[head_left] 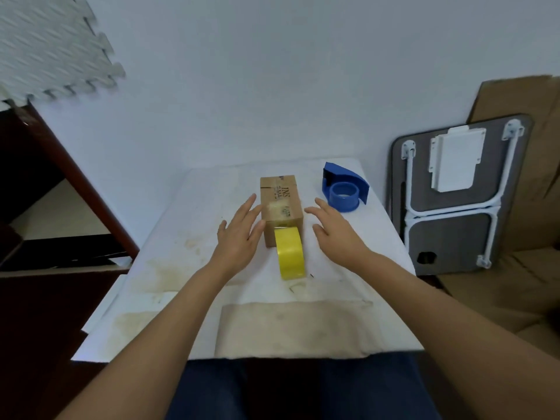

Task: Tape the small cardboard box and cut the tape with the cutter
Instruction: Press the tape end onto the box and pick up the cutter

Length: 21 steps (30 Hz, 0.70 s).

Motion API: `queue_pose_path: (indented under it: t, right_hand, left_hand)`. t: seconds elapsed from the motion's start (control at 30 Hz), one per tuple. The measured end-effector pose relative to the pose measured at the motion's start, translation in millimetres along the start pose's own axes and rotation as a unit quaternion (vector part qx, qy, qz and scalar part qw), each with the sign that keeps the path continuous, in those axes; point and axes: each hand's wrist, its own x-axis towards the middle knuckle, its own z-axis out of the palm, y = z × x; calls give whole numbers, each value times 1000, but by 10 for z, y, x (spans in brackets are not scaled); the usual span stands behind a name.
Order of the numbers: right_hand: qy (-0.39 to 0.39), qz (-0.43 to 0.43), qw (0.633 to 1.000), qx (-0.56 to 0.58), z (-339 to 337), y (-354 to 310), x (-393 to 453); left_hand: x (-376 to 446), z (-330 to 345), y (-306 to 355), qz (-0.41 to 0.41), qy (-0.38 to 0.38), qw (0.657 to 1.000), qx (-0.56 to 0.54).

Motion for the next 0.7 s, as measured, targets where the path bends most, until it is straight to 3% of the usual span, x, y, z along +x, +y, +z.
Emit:
queue_pose_path:
  t: [0.2,0.5,0.7]
  right_hand:
    - [18,-37,999,21,-79,5,-56]
    - [4,-59,991,121,-55,-113,278]
    - [-7,-72,989,132,63,-103,491]
  left_hand:
    - [82,-70,52,59,1,998,29]
    - [388,-75,-96,153,-105,976,113]
    - [426,53,-315,176,-52,980,76]
